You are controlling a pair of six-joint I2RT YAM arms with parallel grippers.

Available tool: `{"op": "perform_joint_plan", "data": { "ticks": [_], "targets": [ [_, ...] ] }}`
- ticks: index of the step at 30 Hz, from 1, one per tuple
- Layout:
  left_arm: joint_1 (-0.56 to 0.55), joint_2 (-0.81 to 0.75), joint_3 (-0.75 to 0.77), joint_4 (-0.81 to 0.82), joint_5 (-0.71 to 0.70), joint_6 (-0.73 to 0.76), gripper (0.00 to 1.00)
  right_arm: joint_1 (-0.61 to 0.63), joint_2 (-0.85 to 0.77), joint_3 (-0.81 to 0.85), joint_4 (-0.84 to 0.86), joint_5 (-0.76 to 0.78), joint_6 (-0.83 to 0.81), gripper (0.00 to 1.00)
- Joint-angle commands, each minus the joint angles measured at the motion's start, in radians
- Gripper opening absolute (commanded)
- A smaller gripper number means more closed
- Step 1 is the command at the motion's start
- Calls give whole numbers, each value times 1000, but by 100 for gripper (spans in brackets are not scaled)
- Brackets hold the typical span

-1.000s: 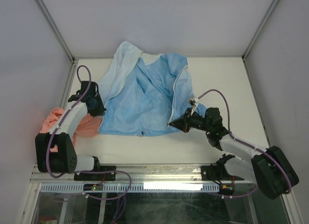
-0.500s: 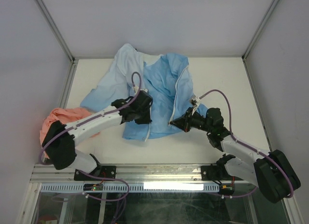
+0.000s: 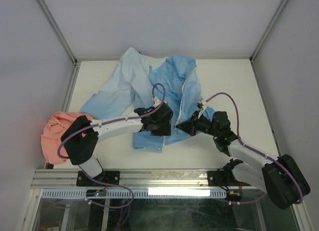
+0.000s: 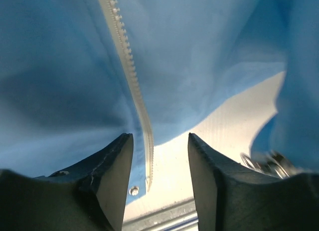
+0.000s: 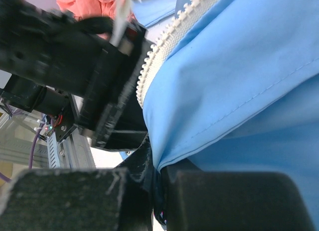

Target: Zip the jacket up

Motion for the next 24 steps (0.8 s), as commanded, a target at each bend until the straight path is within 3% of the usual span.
{"op": "perform_joint_plan", "data": {
  "ticks": [1, 8, 18, 24],
  "targets": [
    [-20, -147, -14, -76, 16, -33, 53, -3, 2, 10, 38, 14, -20, 0],
    [-54, -140, -56, -201, 33, -55, 55, -3, 5, 8, 39, 22, -16, 0],
    [-54, 39, -46, -153, -34, -14, 57, -5, 13, 8, 41, 18, -10, 0],
    [-54, 136, -97, -102, -34, -12, 44, -5, 8, 7, 38, 23, -12, 0]
  ]
}}
